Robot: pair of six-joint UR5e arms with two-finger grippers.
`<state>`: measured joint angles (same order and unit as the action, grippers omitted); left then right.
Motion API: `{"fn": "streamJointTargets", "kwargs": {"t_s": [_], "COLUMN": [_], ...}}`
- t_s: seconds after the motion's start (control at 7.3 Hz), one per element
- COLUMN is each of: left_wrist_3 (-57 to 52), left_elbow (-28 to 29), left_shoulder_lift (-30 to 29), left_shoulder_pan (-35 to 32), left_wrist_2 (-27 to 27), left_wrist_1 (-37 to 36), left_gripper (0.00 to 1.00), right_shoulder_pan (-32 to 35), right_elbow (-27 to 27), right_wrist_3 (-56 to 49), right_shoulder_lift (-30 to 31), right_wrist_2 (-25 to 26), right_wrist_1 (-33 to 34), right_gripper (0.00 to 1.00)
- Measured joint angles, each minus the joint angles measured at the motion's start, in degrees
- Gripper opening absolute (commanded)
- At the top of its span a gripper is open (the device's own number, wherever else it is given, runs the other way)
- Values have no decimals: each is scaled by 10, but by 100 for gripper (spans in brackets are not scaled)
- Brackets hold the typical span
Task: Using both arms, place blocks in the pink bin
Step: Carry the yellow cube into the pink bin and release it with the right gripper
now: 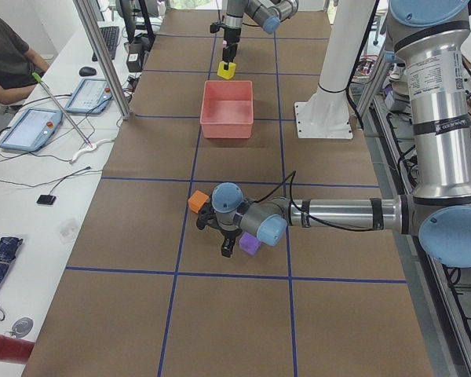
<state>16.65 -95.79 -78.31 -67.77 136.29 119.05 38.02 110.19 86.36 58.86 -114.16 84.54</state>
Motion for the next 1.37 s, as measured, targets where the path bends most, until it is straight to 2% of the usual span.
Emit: {"fn": "streamJointTargets", "kwargs": {"t_s": [0.14,0.27,0.41,1.1,1.23,1.37], "left_wrist_3": [17,35,43,50,50,50], "left_elbow": [0,1,1,1,1,1], "left_shoulder_lift": [1,4,12,31,31,31], "left_shoulder_pan": [17,36,48,93,101,106], "left_wrist_2": [-2,-6,-10,-22,-33,-41], "left_wrist_1": [11,27,42,69,70,70], "left_gripper": [100,100,100,99,83,51], "right_shoulder_pan": [-18,-33,-45,-56,-47,-28], "right_elbow": [-8,-16,-23,-32,-29,-22], "right_wrist_3": [6,8,8,3,2,-1], "right_shoulder_lift": [-6,-11,-15,-18,-18,-15], "right_wrist_2": [10,15,17,30,27,15], "right_wrist_1": [6,8,9,8,8,8], "right_gripper": [34,91,99,99,99,98]}}
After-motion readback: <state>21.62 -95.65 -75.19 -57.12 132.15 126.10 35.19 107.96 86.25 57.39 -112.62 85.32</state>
